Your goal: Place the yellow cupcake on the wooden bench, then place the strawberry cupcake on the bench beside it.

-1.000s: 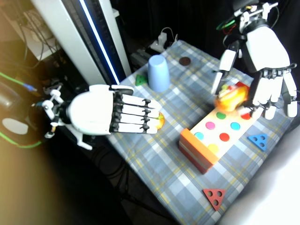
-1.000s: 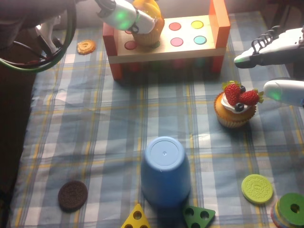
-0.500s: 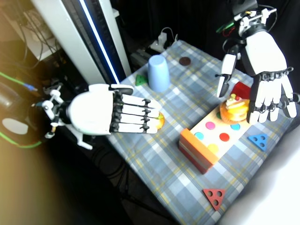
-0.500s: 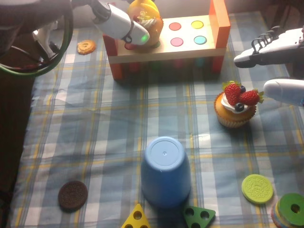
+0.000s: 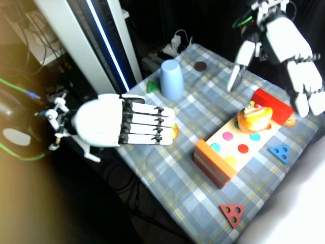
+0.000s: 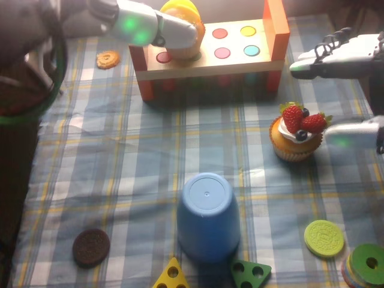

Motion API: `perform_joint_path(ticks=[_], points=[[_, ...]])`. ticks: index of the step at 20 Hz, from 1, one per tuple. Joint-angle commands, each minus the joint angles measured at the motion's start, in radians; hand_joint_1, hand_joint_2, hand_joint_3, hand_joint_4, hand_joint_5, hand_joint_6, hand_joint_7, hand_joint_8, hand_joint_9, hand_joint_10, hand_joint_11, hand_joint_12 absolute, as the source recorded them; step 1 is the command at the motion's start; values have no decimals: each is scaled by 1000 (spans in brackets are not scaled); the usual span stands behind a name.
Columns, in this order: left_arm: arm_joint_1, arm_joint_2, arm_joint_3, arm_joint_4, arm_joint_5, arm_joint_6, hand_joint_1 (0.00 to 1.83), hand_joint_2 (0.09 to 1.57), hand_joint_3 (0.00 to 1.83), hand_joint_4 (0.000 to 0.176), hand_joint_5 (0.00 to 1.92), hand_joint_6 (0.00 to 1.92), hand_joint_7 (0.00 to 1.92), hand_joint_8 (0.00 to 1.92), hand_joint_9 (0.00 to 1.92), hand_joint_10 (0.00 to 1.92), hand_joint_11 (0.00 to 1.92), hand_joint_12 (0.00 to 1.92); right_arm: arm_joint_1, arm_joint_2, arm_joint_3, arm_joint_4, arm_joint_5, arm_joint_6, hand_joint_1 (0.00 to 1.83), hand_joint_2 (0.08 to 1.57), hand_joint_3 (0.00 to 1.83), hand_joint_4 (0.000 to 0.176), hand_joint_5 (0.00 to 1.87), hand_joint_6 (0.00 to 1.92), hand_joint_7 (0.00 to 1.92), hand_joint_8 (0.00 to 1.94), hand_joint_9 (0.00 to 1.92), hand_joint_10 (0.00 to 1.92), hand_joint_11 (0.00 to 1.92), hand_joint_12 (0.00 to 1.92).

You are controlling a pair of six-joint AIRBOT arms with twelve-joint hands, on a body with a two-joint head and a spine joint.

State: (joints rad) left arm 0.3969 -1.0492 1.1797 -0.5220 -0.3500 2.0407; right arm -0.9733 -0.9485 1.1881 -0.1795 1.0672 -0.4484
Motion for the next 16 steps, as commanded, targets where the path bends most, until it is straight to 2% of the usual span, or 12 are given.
perform_joint_path(ticks=[1,2,3,4,5,6,7,8,11,13,14,16], points=[[7,28,-26,55,-207,-58,441,829,0,176,0,0,0,0,0,0,0,0,25,-7,7,14,83,4,753,1031,0,23,440,0,440,0,419,0,266,432],[50,81,-91,101,-296,-119,545,837,0,176,0,0,0,0,0,0,0,0,45,-14,12,-9,48,4,736,1014,5,40,432,0,440,0,440,3,179,820],[82,114,-131,125,-347,-151,589,835,0,176,0,0,0,0,0,0,0,0,54,-19,15,-23,28,4,710,1017,1,64,425,0,443,0,463,4,124,1038],[124,149,-171,146,-411,-199,729,827,0,176,0,0,0,0,0,0,0,0,63,-25,20,-37,4,4,726,1000,0,71,435,4,456,5,494,14,123,1086],[159,180,-202,167,-462,-245,808,828,0,176,0,0,0,0,0,0,0,0,69,-31,25,-46,-17,4,755,969,0,92,458,2,484,3,520,11,110,1036],[195,205,-225,180,-506,-294,810,824,0,176,0,0,0,0,0,0,0,0,72,-35,29,-51,-34,4,754,953,0,143,450,0,501,1,545,8,126,1005],[228,227,-246,192,-547,-338,862,814,0,176,0,0,0,0,0,0,0,0,73,-40,34,-53,-51,4,775,956,2,168,426,0,511,3,553,8,114,995],[244,237,-255,195,-562,-357,957,797,0,176,0,0,0,0,0,0,0,0,74,-42,36,-53,-58,4,811,948,0,174,425,1,523,7,561,10,131,1000],[276,257,-281,201,-597,-380,856,827,1,176,0,0,0,0,0,0,0,0,81,-60,54,-58,-94,4,952,921,0,130,491,6,633,13,668,32,225,1054],[282,258,-283,197,-597,-380,815,828,2,176,0,0,0,0,0,0,0,0,86,-73,64,-61,-110,4,995,929,1,98,531,2,725,15,773,56,249,1260],[284,258,-283,193,-594,-380,797,825,0,176,0,0,0,0,0,0,0,0,86,-78,66,-61,-112,4,1016,948,0,60,595,1,848,21,776,398,321,1458],[288,259,-283,185,-592,-380,783,820,0,176,0,0,0,0,0,0,0,0,88,-80,69,-62,-119,4,990,1051,3,43,721,5,970,48,682,852,310,1581]])
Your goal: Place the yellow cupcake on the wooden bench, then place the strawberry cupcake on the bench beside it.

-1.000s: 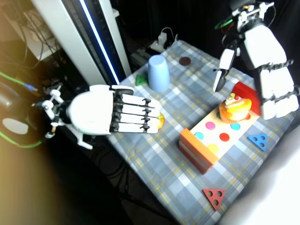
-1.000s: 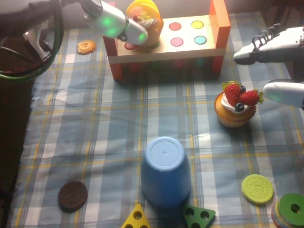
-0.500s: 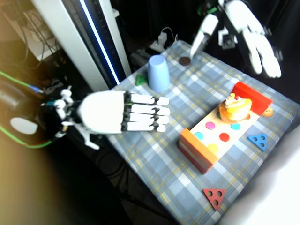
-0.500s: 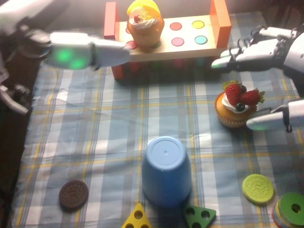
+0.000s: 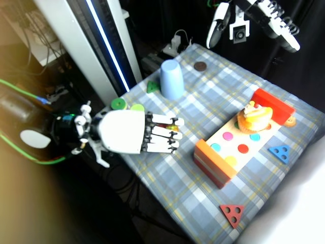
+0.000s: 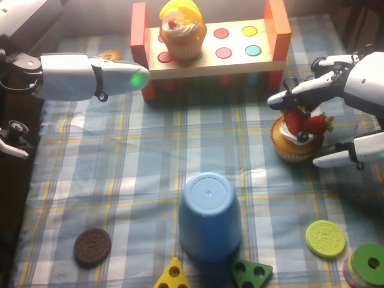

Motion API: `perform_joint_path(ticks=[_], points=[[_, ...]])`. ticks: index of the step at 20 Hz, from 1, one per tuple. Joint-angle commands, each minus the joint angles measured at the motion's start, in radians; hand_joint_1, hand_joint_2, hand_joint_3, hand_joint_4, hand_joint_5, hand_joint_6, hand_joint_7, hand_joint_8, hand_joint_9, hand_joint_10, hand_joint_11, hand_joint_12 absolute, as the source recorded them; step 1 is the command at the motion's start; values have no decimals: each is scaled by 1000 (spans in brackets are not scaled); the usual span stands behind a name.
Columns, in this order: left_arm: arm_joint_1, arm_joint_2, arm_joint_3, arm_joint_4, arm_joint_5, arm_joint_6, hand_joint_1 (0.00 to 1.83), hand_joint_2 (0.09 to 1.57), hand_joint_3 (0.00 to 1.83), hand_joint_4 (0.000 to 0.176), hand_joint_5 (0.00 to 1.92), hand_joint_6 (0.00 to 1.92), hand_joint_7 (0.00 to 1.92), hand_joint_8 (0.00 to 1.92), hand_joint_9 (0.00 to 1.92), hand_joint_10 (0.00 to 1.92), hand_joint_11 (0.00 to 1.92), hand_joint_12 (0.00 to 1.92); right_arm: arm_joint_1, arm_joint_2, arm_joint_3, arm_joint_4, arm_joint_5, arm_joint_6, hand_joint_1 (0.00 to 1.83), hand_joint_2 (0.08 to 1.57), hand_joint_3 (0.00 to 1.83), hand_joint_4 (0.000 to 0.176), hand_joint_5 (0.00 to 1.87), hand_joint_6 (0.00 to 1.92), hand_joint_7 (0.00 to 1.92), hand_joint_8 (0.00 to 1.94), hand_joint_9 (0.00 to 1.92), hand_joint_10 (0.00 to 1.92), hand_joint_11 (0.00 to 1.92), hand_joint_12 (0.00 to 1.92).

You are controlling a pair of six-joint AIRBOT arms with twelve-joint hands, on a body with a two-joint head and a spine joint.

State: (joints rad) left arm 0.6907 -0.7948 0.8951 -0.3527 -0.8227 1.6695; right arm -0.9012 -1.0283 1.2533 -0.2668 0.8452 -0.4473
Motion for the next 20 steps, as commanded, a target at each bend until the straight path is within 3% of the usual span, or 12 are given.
perform_joint_path(ticks=[1,2,3,6,10,13,14,15,16,17,18,20], points=[[-3,5,2,12,-121,-9,779,818,0,176,0,0,0,0,0,0,0,0,16,-1,4,26,102,3,1191,1120,2,0,874,831,956,840,841,919,521,1588],[1,5,1,8,-125,-10,774,820,0,176,0,0,0,0,0,0,0,0,16,-1,4,25,102,3,1222,1155,3,0,857,1076,910,1086,896,1005,587,1595],[6,5,1,3,-129,-11,776,812,0,176,0,0,0,0,0,0,0,0,16,-1,4,25,102,3,1245,1147,0,0,909,864,957,1226,948,1129,718,1642],[25,5,1,-11,-135,-19,723,821,1,176,0,0,0,0,0,0,0,0,17,-1,4,25,111,6,1270,1089,0,0,1123,510,1021,1186,1025,1132,896,1485],[35,7,1,-18,-137,-20,703,822,2,176,0,0,0,0,0,0,0,0,49,21,3,25,244,62,1183,1067,0,0,1098,758,988,1286,937,1502,819,1804],[37,8,1,-17,-140,-20,761,825,1,176,0,0,0,0,0,0,0,0,150,32,5,5,316,55,1286,1048,0,0,1235,304,1112,1024,1007,989,719,1519],[38,8,1,-16,-140,-20,772,821,0,176,0,0,0,0,0,0,0,0,189,33,6,-4,319,36,1272,1049,8,0,1238,592,1031,835,677,415,197,1079],[38,7,1,-16,-138,-20,782,821,0,176,0,0,0,0,0,0,0,0,226,30,9,-9,319,9,1255,1083,7,0,1115,901,990,806,684,152,112,887],[39,7,2,-16,-136,-20,796,817,0,176,0,0,0,0,0,0,0,0,258,22,14,-9,312,-16,1356,1098,0,0,1038,760,1031,925,860,1010,569,1096],[39,7,2,-16,-134,-20,828,808,0,176,0,0,0,0,0,0,0,0,305,1,34,-9,290,-33,1295,1071,0,0,1099,601,1093,980,974,1066,793,1321],[39,7,3,-16,-132,-20,835,807,0,176,0,0,0,0,0,0,0,0,332,-15,51,-13,266,-37,1368,1080,0,0,1080,616,1072,909,931,1220,663,1320],[39,5,5,-16,-129,-20,796,820,1,176,0,0,0,0,0,0,0,0,408,-75,112,-34,158,-38,1282,1050,0,0,1147,625,1129,835,914,1009,661,1401]])
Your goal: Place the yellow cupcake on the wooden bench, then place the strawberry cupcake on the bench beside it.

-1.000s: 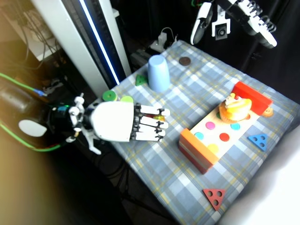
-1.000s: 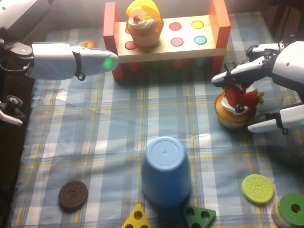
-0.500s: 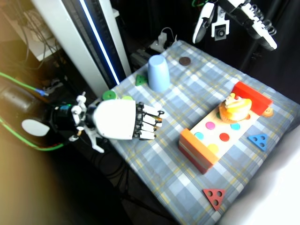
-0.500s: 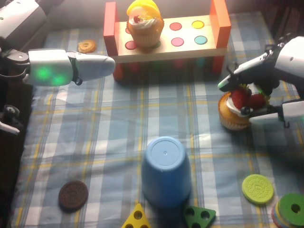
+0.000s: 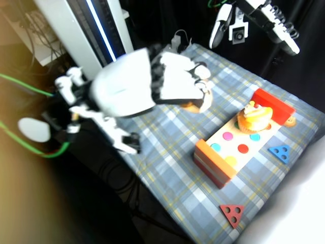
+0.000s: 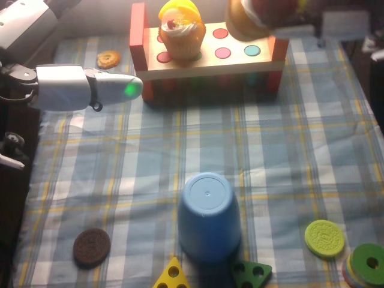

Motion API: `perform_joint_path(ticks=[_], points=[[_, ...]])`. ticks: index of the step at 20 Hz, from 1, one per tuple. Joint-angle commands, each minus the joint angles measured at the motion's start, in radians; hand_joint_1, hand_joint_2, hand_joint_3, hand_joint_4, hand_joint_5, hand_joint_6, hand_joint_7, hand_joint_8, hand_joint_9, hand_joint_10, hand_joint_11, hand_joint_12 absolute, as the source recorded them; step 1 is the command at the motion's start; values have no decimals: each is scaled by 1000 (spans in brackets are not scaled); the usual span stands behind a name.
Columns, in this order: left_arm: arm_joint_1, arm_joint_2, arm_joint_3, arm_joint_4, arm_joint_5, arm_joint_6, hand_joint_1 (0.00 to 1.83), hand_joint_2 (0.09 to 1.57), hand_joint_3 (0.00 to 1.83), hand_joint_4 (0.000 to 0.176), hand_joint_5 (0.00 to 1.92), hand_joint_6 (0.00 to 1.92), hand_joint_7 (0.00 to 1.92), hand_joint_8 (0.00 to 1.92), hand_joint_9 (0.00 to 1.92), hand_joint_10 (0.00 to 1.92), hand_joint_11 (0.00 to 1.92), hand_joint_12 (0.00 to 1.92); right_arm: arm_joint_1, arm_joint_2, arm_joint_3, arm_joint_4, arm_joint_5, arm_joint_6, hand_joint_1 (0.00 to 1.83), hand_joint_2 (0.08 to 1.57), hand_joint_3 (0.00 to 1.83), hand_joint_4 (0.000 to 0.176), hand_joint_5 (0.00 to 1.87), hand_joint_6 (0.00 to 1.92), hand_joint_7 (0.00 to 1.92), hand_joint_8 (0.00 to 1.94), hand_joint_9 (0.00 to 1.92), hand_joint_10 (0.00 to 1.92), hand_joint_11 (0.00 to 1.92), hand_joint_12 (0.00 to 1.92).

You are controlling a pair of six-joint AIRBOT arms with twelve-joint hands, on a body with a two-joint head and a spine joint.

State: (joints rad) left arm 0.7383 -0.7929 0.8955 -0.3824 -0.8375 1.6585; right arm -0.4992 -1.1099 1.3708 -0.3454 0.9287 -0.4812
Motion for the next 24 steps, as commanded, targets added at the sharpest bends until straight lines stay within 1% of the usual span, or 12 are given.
perform_joint_path(ticks=[1,3,6,9,12,13,14,15,16,18,21,24], points=[[-9,2,5,14,-113,-9,845,821,1,176,0,0,0,0,0,0,0,0,33,-13,16,31,26,-4,1254,1051,1,9,1144,655,1112,845,935,879,663,1427],[-11,-2,8,16,-108,-9,839,826,2,176,0,0,0,0,0,0,0,0,105,-60,67,-21,-97,-4,1235,1069,1,39,1100,782,1072,855,951,821,653,1521],[-18,-11,14,20,-96,-9,803,804,0,176,0,0,0,0,0,0,0,0,145,-98,114,-65,-212,-4,1263,1031,0,0,1175,557,1200,741,1054,913,809,1542],[-23,-20,21,25,-86,-9,846,799,0,176,0,0,0,0,0,0,0,0,147,-139,156,-78,-293,-4,1265,1035,0,0,1347,253,1060,942,975,801,659,1486],[-27,-21,21,28,-84,-9,869,811,1,176,0,0,0,0,0,0,0,0,147,-168,177,-94,-344,-4,1257,1091,3,0,1240,567,843,1107,740,554,171,1552],[-27,-21,21,29,-83,-9,879,814,2,176,0,0,0,0,0,0,0,0,147,-172,179,-95,-350,-4,1213,1030,0,0,1230,551,745,515,552,304,33,1036],[-27,-22,21,30,-82,-9,880,812,1,176,0,0,0,0,0,0,0,0,147,-175,181,-99,-357,-3,1260,1065,0,0,1332,364,866,966,819,454,209,1367],[-28,-22,21,30,-80,-9,882,812,1,176,0,0,0,0,0,0,0,0,146,-178,181,-100,-359,-3,1264,1089,0,0,1369,171,828,1260,727,1104,327,1705],[-28,-22,21,30,-79,-9,838,808,0,176,0,0,0,0,0,0,0,0,146,-182,181,-104,-360,1,1288,1006,0,0,1387,110,1206,776,1011,1049,594,1502],[-29,-22,21,30,-78,-9,848,809,0,176,0,0,0,0,0,0,0,0,146,-187,181,-122,-361,22,1297,976,0,0,1378,145,1376,450,1144,825,679,1406],[-29,-23,20,30,-77,-9,880,799,0,176,0,0,0,0,0,0,0,0,137,-189,181,-136,-373,35,1287,1000,0,0,1420,18,1221,784,815,823,23,1299],[-30,-23,20,30,-77,-9,870,805,0,176,0,0,0,0,0,0,0,0,125,-189,181,-146,-376,50,1291,1012,0,0,1412,11,1175,884,876,1099,425,1697]])
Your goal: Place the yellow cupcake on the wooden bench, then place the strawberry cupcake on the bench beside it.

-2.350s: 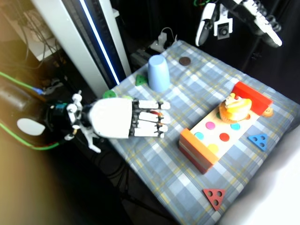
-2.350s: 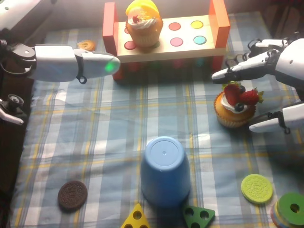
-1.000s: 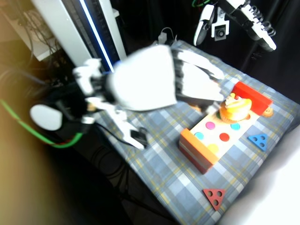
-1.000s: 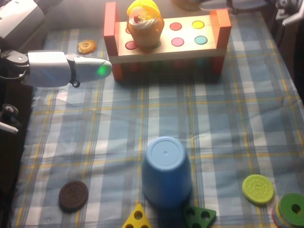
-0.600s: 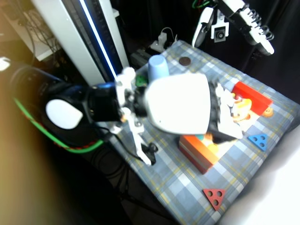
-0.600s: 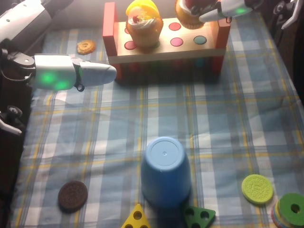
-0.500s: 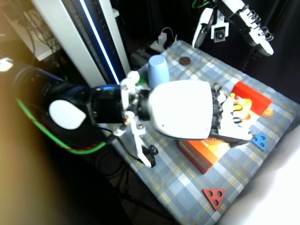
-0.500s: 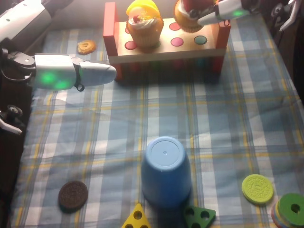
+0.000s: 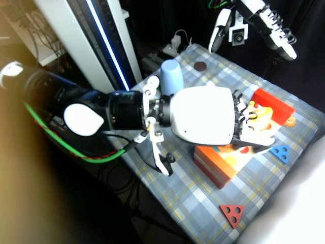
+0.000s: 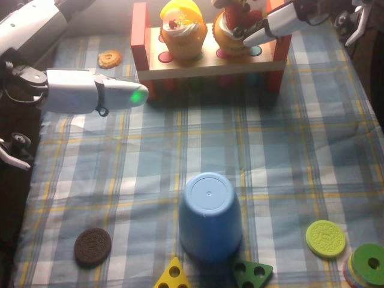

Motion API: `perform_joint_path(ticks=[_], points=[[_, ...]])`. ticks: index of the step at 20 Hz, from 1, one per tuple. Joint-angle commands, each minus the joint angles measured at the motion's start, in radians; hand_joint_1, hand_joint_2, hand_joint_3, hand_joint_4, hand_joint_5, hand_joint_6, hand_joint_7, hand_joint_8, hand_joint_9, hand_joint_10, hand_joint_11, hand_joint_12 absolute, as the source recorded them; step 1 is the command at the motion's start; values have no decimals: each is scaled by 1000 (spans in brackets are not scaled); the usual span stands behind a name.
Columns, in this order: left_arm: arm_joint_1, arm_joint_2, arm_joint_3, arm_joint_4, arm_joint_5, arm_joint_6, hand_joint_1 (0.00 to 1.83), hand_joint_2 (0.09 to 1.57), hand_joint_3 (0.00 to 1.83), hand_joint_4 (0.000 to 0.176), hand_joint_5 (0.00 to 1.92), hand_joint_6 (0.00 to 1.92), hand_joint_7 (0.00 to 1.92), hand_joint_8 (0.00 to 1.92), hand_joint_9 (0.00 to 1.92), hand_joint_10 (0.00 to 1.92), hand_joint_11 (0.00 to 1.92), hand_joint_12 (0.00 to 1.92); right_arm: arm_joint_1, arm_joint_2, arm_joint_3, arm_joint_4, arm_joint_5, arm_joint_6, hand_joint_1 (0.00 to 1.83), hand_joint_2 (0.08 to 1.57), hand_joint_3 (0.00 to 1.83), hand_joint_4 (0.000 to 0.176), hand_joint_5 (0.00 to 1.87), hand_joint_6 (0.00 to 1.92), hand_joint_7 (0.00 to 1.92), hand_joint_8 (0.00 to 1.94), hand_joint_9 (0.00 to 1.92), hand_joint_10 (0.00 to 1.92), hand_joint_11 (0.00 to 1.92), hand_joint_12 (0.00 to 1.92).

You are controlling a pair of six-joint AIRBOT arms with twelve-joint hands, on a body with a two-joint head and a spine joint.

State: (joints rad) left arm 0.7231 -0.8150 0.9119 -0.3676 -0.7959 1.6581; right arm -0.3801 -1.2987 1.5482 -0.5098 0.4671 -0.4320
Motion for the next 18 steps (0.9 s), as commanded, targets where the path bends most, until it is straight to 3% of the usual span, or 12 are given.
perform_joint_path(ticks=[1,2,4,5,7,8,10,12,13,14,16,18], points=[[-15,-1,4,15,-119,-10,895,797,0,176,0,0,0,0,0,0,0,0,1,0,3,18,83,2,1277,1002,0,0,1439,35,1197,749,782,1013,262,1664],[-15,-2,4,17,-119,-15,895,798,0,176,0,0,0,0,0,0,0,0,-3,-1,3,15,79,2,1272,1011,0,0,1438,32,1160,808,756,1064,262,1753],[-16,-1,4,19,-119,-18,896,805,1,176,0,0,0,0,0,0,0,0,-4,-1,3,10,73,2,1274,1008,1,0,1398,59,1218,726,760,989,223,1703],[-16,-1,4,19,-119,-18,892,807,2,176,0,0,0,0,0,0,0,0,-4,-1,3,9,73,2,1271,1012,11,0,1189,484,1284,579,744,720,105,1562],[-17,-2,4,20,-119,-18,898,807,1,176,0,0,0,0,0,0,0,0,-4,-1,3,9,73,2,1075,915,3,0,773,11,907,19,590,176,7,1274],[-17,-2,4,20,-119,-18,898,807,1,176,0,0,0,0,0,0,0,0,-4,-1,4,9,73,2,1075,915,3,0,773,11,907,19,590,176,7,1274],[-17,-2,4,20,-119,-18,909,814,4,176,0,0,0,0,0,0,0,0,-4,0,5,10,71,3,956,916,3,43,569,0,669,0,558,126,0,1349],[-17,-2,4,20,-119,-18,898,813,2,176,0,0,0,0,0,0,0,0,-4,0,5,10,71,3,900,934,3,36,496,0,615,0,574,128,17,1404],[-17,-2,4,20,-119,-18,889,809,0,176,0,0,0,0,0,0,0,0,-4,0,4,10,71,3,878,942,3,36,492,0,608,1,563,118,3,1334],[-17,-2,4,21,-120,-18,894,810,0,176,0,0,0,0,0,0,0,0,-4,0,3,10,72,3,842,963,6,19,469,0,587,0,547,100,0,1296],[-17,-2,3,21,-124,-18,882,809,0,176,0,0,0,0,0,0,0,0,-4,0,-4,10,82,3,820,964,3,13,443,0,533,0,522,76,0,1264],[-15,2,4,17,-151,-33,861,811,1,176,0,0,0,0,0,0,0,0,-1,33,-23,44,138,-1,688,961,1,77,233,0,229,0,259,3,0,904]])
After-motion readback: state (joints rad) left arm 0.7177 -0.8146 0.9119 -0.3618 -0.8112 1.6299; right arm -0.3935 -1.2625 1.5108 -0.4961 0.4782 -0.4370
